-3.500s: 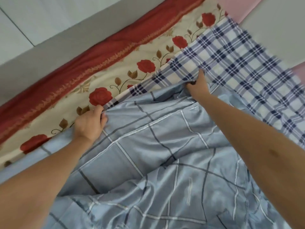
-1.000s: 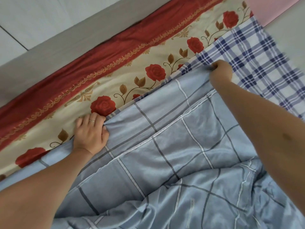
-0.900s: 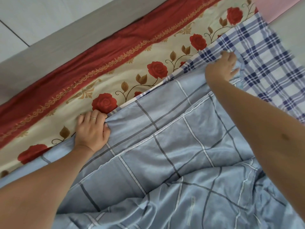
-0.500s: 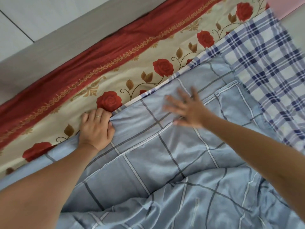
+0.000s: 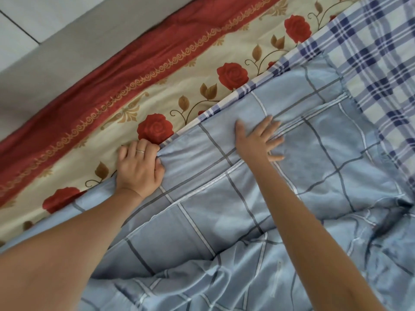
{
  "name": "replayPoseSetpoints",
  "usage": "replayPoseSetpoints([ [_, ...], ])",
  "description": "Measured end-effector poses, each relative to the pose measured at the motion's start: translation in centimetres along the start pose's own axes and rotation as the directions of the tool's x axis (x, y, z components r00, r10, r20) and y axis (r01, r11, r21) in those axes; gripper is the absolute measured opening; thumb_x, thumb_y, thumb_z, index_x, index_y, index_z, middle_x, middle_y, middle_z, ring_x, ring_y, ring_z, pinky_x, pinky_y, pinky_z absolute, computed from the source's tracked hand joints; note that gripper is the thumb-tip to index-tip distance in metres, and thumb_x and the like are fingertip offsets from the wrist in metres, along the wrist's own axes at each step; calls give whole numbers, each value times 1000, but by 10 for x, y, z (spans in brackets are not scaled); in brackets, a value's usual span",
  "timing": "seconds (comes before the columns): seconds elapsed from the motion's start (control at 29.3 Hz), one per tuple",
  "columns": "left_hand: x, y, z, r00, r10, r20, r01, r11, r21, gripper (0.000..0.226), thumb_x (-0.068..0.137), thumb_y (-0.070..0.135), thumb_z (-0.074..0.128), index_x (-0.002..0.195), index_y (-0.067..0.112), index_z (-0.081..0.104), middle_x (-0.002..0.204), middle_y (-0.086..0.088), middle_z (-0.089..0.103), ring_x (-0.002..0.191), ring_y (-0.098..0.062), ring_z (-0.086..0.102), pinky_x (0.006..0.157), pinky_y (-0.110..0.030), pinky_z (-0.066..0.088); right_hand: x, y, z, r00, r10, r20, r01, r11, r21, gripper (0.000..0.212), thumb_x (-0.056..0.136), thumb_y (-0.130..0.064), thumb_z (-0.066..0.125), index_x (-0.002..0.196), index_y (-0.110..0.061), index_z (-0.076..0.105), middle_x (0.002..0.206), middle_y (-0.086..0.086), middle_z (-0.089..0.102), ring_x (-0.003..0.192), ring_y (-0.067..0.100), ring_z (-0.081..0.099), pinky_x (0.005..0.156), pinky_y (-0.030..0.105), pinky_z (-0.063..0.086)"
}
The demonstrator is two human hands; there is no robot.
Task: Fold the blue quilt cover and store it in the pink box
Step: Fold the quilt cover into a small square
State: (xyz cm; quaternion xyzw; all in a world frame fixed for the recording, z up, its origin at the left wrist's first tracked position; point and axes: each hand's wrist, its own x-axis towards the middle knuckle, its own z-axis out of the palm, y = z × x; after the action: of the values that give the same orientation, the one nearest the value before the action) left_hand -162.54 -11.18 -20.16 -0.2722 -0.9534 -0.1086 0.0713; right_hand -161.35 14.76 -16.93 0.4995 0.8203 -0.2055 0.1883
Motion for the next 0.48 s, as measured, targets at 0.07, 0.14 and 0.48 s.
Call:
replayPoseSetpoints([
  [0.07, -1, -1, 1, 1000, 10, -10, -10, 1000, -4, 19, 78, 22, 39, 89, 8, 47, 82, -15, 54, 77, -30, 40, 71, -42, 31, 21, -13, -3, 993, -103, -60, 97, 991, -94, 81, 87, -75, 16, 149, -32, -17, 157, -5, -23, 143, 40, -18, 102, 74, -8],
  [0.14, 2, -5, 3, 999, 28, -17, -28, 1000, -2, 19, 78, 22, 39, 89, 8, 47, 82, -15, 53, 77, -30, 40, 71, -42, 31, 48, -27, -15, 977, -200, -76, 186, 969, -163, 78, 88, -74, 13, 149, -35, -16, 158, -8, -21, 143, 38, -18, 101, 74, -9],
  [0.48, 10, 6, -2, 991, -105, 89, 114, 988, -106, 23, 77, 17, 41, 90, 6, 55, 78, -13, 57, 70, -31, 54, 70, -39, 35, -75, 26, 30, 539, -842, 23, 813, 513, -277, 66, 97, -53, 16, 153, -17, 6, 159, 5, 6, 146, 34, 6, 112, 66, 6],
])
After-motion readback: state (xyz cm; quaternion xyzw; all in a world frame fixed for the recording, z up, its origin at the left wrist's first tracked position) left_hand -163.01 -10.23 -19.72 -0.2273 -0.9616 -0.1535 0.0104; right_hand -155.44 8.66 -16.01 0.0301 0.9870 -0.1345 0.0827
